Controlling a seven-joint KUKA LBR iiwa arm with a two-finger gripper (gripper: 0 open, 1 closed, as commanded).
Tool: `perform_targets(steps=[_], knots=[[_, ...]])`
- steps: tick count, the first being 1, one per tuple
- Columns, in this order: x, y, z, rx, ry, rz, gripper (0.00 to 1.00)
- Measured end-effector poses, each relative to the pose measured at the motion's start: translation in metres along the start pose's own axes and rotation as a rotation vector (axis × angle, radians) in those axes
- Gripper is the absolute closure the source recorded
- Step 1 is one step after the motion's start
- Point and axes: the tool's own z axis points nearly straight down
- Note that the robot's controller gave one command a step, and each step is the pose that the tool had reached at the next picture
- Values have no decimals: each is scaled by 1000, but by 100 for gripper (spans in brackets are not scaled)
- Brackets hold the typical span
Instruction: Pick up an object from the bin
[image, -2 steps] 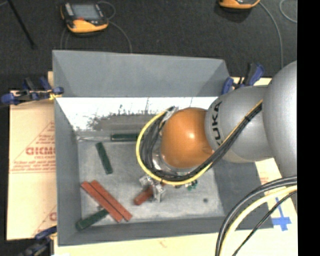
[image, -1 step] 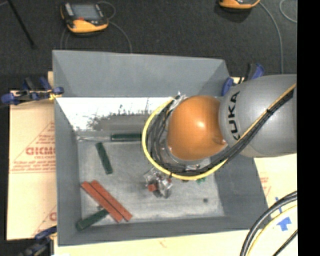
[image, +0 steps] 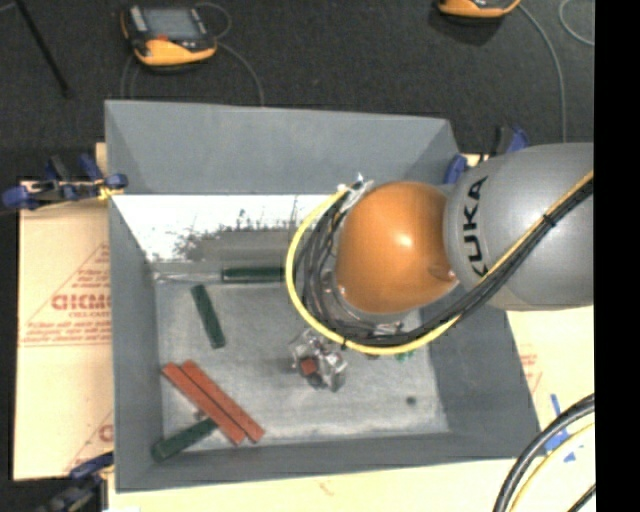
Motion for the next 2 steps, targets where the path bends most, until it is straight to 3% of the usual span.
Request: perform_targets(steps=[1,2], knots=[[-17,-1,63,-2,-2,74,0],[-17,-2,61,0,-5,77,100]])
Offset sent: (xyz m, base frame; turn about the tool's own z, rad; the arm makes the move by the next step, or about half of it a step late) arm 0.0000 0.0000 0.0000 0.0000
